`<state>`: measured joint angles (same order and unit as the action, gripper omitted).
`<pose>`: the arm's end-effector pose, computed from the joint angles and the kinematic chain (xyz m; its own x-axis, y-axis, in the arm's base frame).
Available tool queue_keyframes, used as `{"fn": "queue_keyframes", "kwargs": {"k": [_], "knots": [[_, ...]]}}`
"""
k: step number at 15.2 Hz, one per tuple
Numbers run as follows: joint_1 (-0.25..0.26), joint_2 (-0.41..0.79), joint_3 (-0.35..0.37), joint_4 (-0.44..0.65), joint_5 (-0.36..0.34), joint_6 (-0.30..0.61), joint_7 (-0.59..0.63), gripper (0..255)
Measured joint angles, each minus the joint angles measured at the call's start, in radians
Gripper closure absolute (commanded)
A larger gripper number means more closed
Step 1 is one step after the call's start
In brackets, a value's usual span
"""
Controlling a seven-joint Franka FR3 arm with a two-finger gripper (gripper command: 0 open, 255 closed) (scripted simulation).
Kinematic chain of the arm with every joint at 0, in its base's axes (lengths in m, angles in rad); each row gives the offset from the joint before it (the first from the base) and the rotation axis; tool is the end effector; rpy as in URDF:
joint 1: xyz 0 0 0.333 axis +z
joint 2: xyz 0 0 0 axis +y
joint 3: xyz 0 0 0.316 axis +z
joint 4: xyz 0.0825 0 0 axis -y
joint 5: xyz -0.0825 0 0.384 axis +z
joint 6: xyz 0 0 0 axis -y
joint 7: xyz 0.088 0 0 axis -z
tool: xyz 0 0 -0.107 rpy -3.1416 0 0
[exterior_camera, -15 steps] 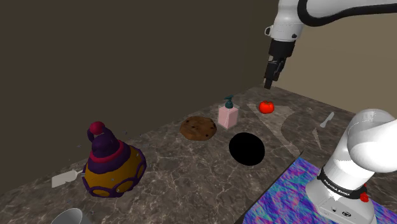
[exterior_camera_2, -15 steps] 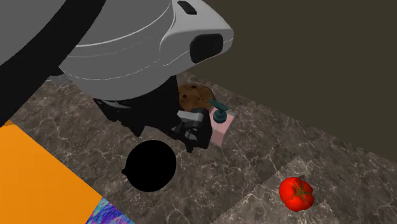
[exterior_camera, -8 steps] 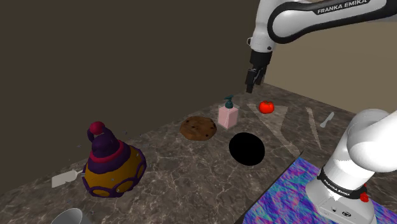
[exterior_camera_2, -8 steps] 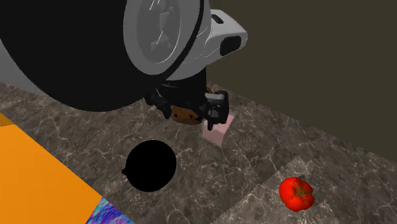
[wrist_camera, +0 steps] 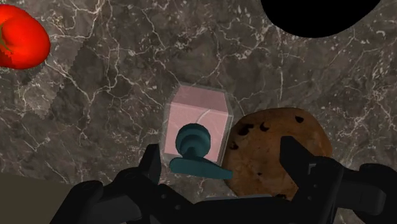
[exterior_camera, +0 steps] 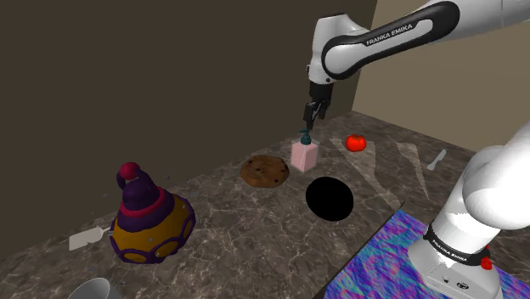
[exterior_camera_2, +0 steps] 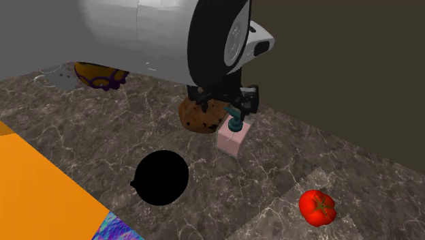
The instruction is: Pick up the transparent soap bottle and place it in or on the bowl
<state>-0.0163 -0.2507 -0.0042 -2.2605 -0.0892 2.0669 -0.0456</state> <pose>0.4780 -0.0145 0.4694 0.9964 0.0674 0.0517 0.0631 -0.9946 0.0820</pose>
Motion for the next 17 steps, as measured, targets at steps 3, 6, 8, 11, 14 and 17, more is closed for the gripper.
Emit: {"fn": "queue_keyframes", "kwargs": {"k": [3, 6, 8, 11, 14, 17], "knots": [[-0.007, 0.114, -0.004, 0.067, -0.018, 0.054, 0.002, 0], [-0.010, 0.164, -0.006, 0.072, -0.025, 0.102, 0.005, 0], [-0.012, 0.180, -0.008, 0.062, -0.028, 0.129, 0.006, 0], [-0.014, 0.206, -0.010, 0.052, -0.030, 0.164, 0.006, 0], [-0.015, 0.207, -0.011, 0.042, -0.031, 0.175, 0.007, 0], [-0.015, 0.207, -0.011, 0.041, -0.031, 0.177, 0.007, 0]]}}
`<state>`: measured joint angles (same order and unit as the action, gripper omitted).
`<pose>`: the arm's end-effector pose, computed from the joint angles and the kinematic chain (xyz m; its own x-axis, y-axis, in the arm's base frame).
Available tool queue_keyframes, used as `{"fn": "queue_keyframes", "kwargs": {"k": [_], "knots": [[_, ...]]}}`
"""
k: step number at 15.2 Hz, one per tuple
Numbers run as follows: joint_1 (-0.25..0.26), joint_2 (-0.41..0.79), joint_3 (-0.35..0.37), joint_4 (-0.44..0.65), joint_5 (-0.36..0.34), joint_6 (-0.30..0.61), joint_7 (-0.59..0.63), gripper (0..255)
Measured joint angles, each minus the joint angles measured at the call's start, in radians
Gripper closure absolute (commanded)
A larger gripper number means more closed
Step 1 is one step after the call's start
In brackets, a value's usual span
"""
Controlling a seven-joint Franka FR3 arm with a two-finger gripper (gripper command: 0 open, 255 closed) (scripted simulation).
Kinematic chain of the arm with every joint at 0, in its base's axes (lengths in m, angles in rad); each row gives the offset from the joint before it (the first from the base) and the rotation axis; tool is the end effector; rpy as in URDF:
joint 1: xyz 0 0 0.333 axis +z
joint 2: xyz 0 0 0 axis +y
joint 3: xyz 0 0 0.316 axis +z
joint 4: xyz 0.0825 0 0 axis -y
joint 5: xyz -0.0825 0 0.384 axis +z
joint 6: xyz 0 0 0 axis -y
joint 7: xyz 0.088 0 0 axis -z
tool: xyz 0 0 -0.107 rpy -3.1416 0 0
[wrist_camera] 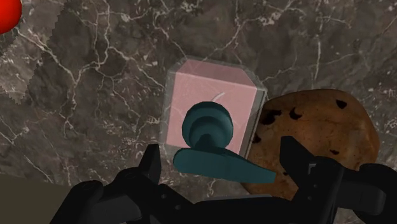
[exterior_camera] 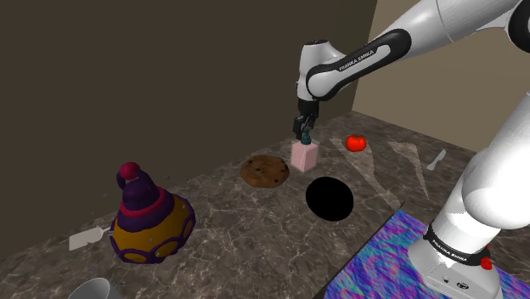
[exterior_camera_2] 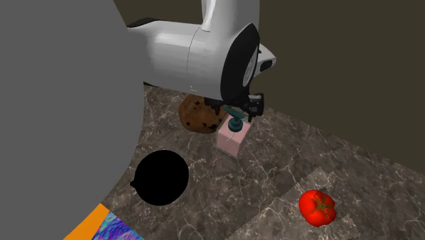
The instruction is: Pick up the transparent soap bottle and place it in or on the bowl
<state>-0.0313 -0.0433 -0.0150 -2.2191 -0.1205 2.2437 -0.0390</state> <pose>0.5260 -0.0279 0.4011 0.9959 0.0675 0.0603 0.0612 -0.9930 0.1007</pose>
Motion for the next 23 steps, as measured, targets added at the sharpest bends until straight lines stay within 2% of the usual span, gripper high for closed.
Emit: {"fn": "queue_keyframes", "kwargs": {"k": [1, 2, 12, 23], "knots": [[0.000, 0.000, 0.000, 0.000, 0.000, 0.000, 0.000, 0], [0.000, 0.000, 0.000, 0.000, 0.000, 0.000, 0.000, 255], [0.000, -0.001, 0.000, -0.001, 0.000, 0.000, 0.000, 255], [0.001, -0.054, 0.001, 0.077, 0.009, -0.131, -0.016, 255]]}}
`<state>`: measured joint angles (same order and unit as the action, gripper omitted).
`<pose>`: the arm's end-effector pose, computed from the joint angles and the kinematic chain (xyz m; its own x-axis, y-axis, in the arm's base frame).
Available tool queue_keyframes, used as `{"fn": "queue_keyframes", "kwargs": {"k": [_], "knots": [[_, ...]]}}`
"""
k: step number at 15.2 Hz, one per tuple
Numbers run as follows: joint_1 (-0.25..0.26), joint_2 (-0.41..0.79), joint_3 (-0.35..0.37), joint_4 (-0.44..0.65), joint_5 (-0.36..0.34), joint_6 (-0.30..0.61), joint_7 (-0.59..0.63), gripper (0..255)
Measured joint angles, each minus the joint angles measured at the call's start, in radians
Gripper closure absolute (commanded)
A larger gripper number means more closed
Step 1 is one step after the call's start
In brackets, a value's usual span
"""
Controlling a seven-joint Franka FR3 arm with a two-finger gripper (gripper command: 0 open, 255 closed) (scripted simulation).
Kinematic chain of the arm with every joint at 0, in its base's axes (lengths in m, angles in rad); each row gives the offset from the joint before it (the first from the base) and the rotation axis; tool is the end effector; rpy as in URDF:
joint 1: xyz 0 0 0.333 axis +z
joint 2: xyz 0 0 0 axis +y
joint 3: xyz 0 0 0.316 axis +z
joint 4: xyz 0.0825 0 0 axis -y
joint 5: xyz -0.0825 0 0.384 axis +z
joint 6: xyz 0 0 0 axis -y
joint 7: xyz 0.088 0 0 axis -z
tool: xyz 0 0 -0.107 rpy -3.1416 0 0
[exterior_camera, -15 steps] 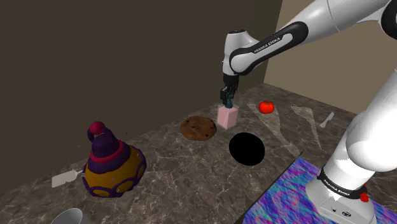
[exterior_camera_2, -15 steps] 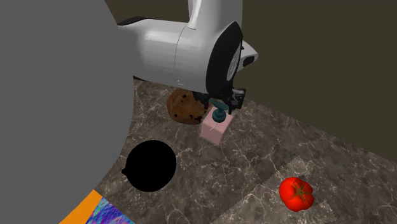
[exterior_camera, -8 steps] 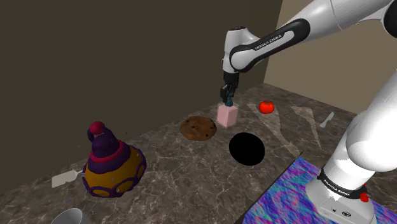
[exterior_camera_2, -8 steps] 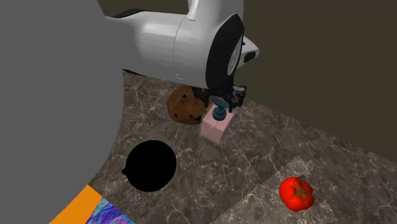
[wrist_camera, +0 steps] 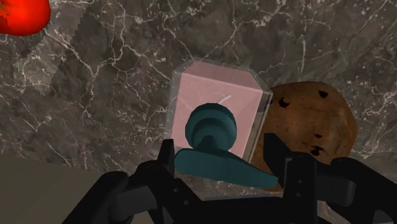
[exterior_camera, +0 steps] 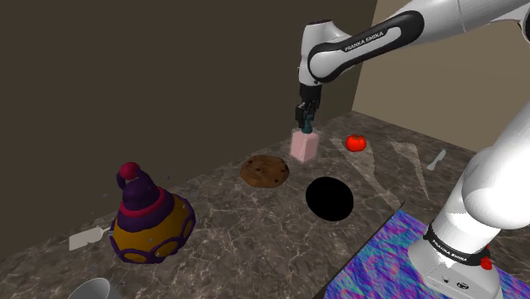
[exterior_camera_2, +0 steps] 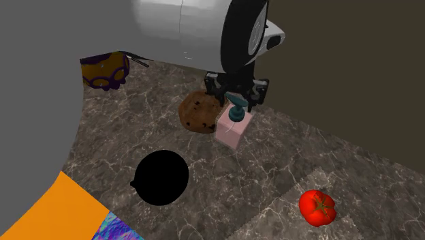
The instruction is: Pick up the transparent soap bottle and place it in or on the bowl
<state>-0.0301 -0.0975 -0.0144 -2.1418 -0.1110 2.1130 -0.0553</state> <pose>0.5252 -0.0286 0.4534 0.9959 0.0678 0.0604 0.0615 -0.9930 0.1007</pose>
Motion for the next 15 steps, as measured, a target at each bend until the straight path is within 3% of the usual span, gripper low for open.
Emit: {"fn": "queue_keyframes", "kwargs": {"k": [15], "knots": [[0.002, -0.039, 0.002, 0.161, 0.009, -0.199, -0.018, 255]]}}
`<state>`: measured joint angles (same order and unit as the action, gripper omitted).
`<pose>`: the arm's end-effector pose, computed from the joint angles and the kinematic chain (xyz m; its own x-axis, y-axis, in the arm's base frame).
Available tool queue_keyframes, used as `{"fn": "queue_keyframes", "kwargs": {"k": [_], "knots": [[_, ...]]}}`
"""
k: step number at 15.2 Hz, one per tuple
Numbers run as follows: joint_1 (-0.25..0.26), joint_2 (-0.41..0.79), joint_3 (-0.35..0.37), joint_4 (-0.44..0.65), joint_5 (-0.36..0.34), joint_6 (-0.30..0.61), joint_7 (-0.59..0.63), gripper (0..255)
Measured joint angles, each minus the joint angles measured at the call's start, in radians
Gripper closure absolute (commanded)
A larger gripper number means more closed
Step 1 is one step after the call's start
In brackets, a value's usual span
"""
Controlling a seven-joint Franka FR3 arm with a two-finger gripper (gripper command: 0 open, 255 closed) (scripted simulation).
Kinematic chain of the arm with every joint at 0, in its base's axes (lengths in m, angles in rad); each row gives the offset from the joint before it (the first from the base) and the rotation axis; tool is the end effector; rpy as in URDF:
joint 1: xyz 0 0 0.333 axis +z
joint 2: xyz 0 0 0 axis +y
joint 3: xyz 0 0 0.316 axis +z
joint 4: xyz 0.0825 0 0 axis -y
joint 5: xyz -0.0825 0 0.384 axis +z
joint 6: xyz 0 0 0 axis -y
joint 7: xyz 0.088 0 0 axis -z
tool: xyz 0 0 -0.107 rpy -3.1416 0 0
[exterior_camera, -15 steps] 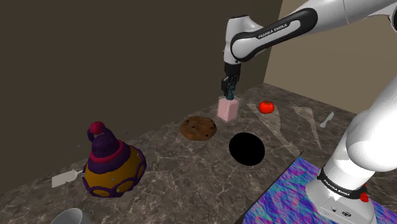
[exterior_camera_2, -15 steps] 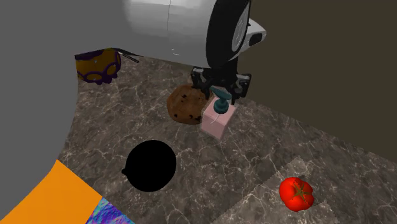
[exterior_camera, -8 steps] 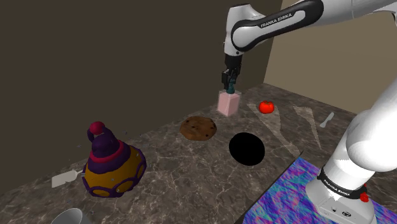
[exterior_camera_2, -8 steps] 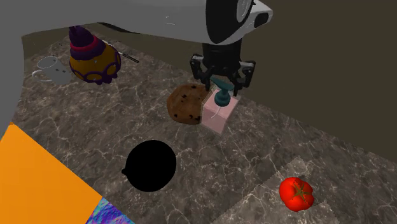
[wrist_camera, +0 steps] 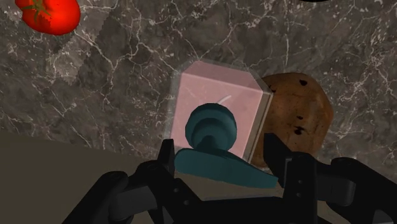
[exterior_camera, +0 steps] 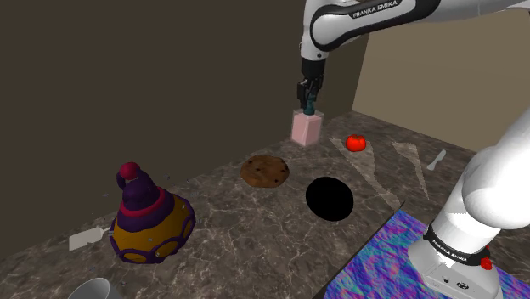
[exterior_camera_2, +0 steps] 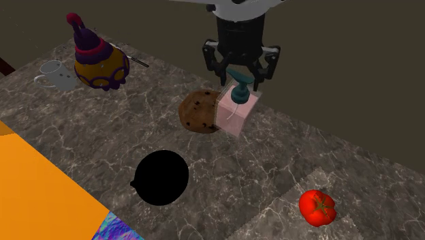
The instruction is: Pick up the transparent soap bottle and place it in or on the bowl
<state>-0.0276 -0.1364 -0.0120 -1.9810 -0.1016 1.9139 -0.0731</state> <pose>0.5254 -0.0283 0.5326 0.9959 0.0673 0.0604 0.0610 -0.9930 0.1007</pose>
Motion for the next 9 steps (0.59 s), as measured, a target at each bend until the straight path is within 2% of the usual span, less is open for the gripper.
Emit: {"fn": "queue_keyframes", "kwargs": {"k": [7, 9], "knots": [[0.001, -0.001, 0.001, 0.090, 0.003, -0.091, -0.008, 255], [0.008, -0.039, 0.011, 0.065, 0.003, -0.105, 0.007, 255]]}}
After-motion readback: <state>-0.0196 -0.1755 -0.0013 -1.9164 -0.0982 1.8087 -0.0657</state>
